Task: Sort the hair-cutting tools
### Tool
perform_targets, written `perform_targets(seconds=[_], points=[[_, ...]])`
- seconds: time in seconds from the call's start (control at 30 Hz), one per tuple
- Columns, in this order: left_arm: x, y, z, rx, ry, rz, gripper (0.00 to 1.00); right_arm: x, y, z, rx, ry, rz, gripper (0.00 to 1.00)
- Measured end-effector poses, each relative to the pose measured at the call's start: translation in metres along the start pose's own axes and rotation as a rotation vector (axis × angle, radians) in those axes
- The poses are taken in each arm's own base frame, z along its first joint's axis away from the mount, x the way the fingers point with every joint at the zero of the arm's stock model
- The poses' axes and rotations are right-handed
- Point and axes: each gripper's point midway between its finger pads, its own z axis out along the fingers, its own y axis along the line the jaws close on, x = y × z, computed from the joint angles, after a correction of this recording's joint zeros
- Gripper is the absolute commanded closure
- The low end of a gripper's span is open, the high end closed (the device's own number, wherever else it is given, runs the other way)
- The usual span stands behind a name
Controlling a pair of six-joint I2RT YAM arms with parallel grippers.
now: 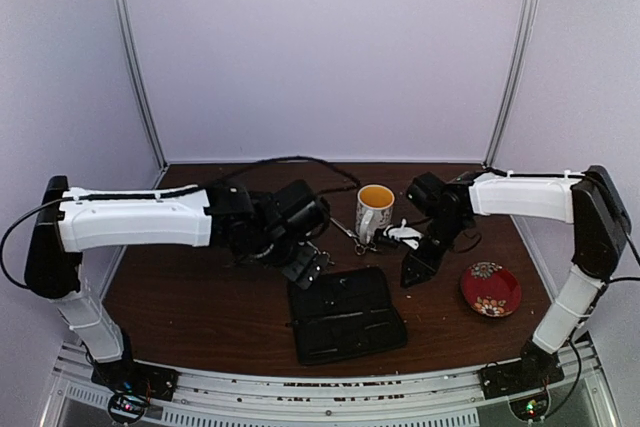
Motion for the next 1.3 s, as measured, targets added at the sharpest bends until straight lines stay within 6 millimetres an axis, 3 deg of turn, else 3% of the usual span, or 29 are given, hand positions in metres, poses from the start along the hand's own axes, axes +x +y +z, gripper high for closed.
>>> perform_targets(seconds=[0.1, 0.23, 0.33, 0.4, 0.47, 0.53, 0.67, 0.8, 0.93, 1.07, 1.17, 1.3], points=[[-0.034, 0.036, -0.037, -0.112, -0.056, -0.102, 0.02, -0.006, -0.008, -0.032, 0.097, -0.069, -0.042, 0.67], [-0.034, 0.073, -0.061, -0.232, -0.061, -0.119, 0.02, -0.009, -0.013, -0.067, 0.213, -0.126, -0.098, 0.64], [-0.030, 0.076, -0.075, -0.185, -0.096, -0.083, 0.02, -0.017, -0.015, -0.090, 0.280, -0.168, -0.129, 0.61], [-0.038, 0.071, -0.097, -0.080, -0.197, -0.081, 0.02, -0.023, -0.016, -0.104, 0.322, -0.201, -0.143, 0.60], [-0.053, 0.068, -0.131, 0.023, -0.338, -0.102, 0.02, -0.029, -0.018, -0.117, 0.361, -0.233, -0.150, 0.60], [-0.079, 0.070, -0.180, 0.121, -0.516, -0.129, 0.02, -0.032, -0.020, -0.124, 0.383, -0.250, -0.151, 0.59], [-0.132, 0.090, -0.270, 0.198, -0.795, -0.253, 0.02, -0.038, -0.023, -0.129, 0.404, -0.261, -0.152, 0.59], [-0.150, 0.115, -0.309, 0.217, -0.889, -0.414, 0.02, -0.039, -0.026, -0.128, 0.412, -0.257, -0.147, 0.59], [-0.166, 0.130, -0.328, 0.261, -0.903, -0.556, 0.02, -0.038, -0.027, -0.127, 0.416, -0.250, -0.144, 0.59], [-0.187, 0.130, -0.337, 0.336, -0.894, -0.626, 0.02, -0.038, -0.030, -0.126, 0.426, -0.247, -0.142, 0.58], [-0.200, 0.122, -0.324, 0.405, -0.845, -0.639, 0.02, -0.035, -0.032, -0.122, 0.431, -0.236, -0.139, 0.58], [-0.208, 0.106, -0.283, 0.470, -0.726, -0.636, 0.02, -0.033, -0.033, -0.119, 0.432, -0.230, -0.137, 0.58]])
